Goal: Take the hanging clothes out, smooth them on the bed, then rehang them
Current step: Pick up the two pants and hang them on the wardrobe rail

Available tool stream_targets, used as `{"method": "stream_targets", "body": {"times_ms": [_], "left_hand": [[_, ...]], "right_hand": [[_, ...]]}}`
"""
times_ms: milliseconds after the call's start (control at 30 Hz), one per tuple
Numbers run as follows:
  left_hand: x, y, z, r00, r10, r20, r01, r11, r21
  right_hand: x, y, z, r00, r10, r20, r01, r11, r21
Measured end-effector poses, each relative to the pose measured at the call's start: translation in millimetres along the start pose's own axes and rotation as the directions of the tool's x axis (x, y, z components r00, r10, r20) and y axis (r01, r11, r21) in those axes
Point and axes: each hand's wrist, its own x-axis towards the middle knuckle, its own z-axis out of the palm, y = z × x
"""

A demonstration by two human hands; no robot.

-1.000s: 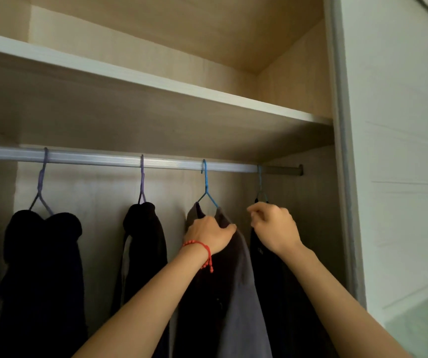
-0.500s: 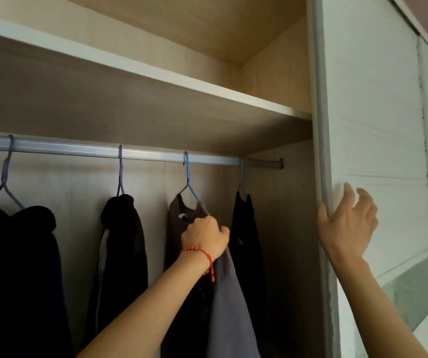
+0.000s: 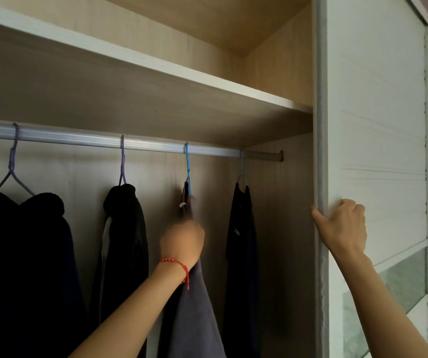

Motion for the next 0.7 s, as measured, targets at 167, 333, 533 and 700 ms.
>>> {"method": "stream_targets", "body": {"times_ms": [167,333,533,700], "left_hand": [[-14.4,-4.4,-8.6,0.999,0.023,-0.045,-0.020,0.997,0.071],[-30.4,-8.1,-24.0,0.996,0.061,-0.058,-0.054,0.992,0.118],[-49.5,-17.8,-46.5,0.993,0.098,-0.062,-0.095,0.994,0.048],[-77.7,-33.9,-90.2,0.968,0.177,-0.176,-0.189,0.980,-0.053]], "right_hand": [[-14.9,-9.5,-1.7,1.000,-0.012,0.005,0.012,0.999,0.037],[-45.5,-31.8,-6.8,0.998,-0.056,0.024,0.054,0.997,0.061],[-92.1,-67.5,-17.9,0.992,-0.116,0.049,0.113,0.991,0.066],[-131.0,-99.4,-26.1,0.989,-0.139,0.054,0.133,0.986,0.102]]}}
